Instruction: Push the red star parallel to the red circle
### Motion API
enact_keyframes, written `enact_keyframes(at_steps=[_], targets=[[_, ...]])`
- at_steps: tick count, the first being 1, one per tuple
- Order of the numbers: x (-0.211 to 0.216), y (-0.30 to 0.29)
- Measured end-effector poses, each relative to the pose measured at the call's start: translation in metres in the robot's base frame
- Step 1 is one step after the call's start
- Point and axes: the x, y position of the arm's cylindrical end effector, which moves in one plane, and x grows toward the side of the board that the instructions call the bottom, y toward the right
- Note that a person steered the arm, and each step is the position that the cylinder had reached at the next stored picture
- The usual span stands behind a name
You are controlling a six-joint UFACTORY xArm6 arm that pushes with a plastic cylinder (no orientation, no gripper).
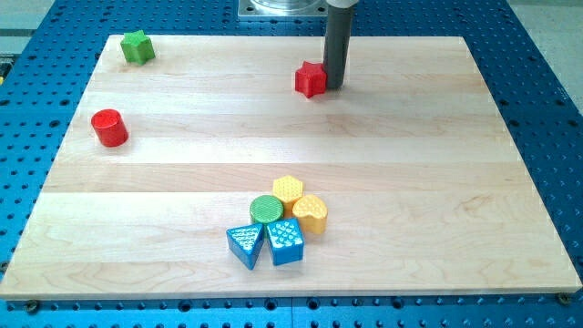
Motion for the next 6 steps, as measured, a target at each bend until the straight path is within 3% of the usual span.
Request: enact_keyframes(at_steps=[1, 2, 3, 4, 5, 6], targets=[[-0.01, -0.035], [-0.035, -0.015], [-0.039, -0.044], [0.028, -0.097], [0.093, -0.106], [0.086, -0.12]])
